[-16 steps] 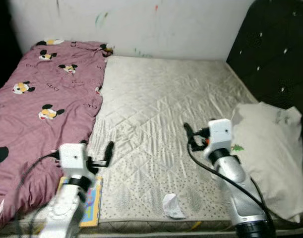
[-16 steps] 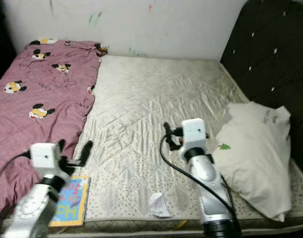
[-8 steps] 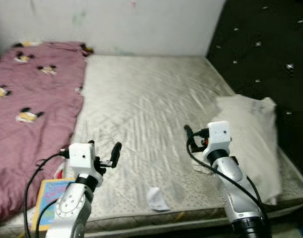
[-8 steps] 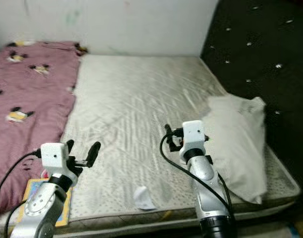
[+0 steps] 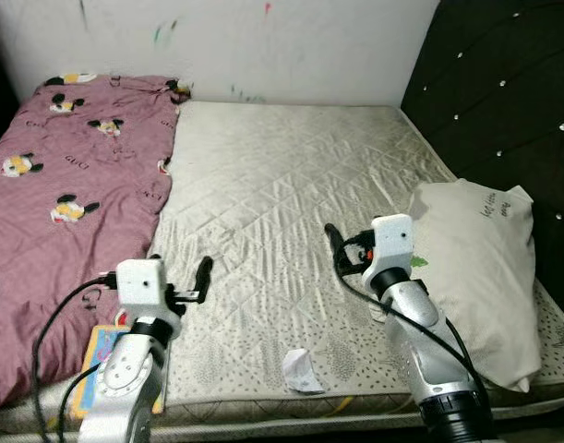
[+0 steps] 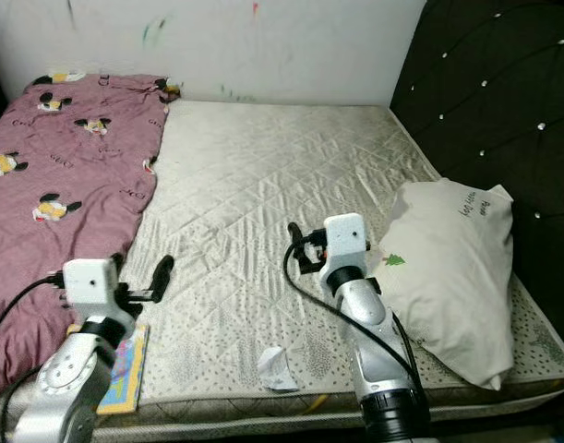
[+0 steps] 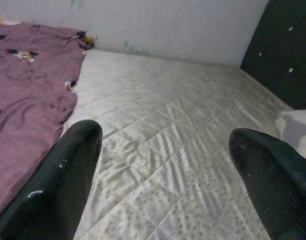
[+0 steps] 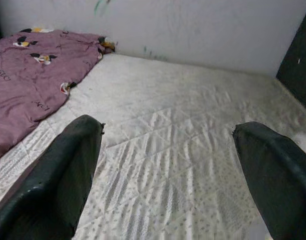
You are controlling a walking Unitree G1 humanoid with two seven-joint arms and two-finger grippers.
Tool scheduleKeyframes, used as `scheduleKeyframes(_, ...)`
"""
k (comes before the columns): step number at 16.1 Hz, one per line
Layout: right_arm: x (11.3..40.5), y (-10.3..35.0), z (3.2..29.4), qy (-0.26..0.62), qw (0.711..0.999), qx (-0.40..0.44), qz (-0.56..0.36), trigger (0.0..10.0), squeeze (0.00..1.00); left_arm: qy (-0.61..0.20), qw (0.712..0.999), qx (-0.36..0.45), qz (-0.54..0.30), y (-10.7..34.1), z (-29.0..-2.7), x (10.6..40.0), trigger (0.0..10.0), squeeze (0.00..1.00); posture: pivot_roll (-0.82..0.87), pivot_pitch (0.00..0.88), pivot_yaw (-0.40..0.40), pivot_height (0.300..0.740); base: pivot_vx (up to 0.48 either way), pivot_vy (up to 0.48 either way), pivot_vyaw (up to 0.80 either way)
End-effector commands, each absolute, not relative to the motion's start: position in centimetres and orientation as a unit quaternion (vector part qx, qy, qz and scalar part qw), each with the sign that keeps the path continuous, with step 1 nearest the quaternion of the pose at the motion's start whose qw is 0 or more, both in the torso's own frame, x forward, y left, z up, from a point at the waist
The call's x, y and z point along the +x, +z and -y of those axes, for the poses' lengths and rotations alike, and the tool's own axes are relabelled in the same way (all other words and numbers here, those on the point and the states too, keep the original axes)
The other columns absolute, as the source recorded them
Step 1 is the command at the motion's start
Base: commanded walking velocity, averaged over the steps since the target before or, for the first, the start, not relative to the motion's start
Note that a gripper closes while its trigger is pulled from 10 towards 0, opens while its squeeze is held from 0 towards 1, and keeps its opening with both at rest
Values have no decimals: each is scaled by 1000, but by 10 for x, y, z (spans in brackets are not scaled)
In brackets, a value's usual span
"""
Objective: Clean up the room
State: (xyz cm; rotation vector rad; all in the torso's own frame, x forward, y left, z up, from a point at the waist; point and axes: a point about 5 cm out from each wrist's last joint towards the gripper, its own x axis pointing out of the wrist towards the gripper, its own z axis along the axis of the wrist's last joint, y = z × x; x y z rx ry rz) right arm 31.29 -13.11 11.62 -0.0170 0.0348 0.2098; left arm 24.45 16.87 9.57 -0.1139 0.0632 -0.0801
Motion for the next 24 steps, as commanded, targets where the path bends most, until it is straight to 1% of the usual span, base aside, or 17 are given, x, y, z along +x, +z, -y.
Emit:
scheduleKeyframes(1,308,120,138,95,995,6,-23,10000,0,-29,998,-49,-26,99,-174,239,10000,0,-5,55,-82,740,0,0,0)
scheduleKeyframes(3,292,120,146,109,993,4,-32,10000,0,-15,999,-46,-26,101,-178,232,10000,0,-1,83,-85,740,0,0,0)
scheduleKeyframes(7,269,113,162,124,991,1,-48,10000,0,16,999,-39,-22,101,-189,223,10000,0,-15,100,-87,740,0,0,0)
scheduleKeyframes(10,267,113,161,135,989,1,-52,10000,0,28,998,-40,-27,100,-194,219,10000,0,-10,99,-84,740,0,0,0)
scheduleKeyframes(12,265,113,158,146,988,-3,-55,10000,0,24,998,-41,-31,99,-192,218,10000,0,-7,99,-86,740,0,0,0)
scheduleKeyframes(22,265,112,157,157,986,-9,-63,10000,0,8,998,-50,-39,98,-182,221,10000,0,-12,91,-87,740,0,0,0)
scheduleKeyframes(24,265,112,157,158,985,-8,-62,10000,0,8,998,-50,-38,98,-182,221,10000,0,-12,91,-87,720,0,0,0)
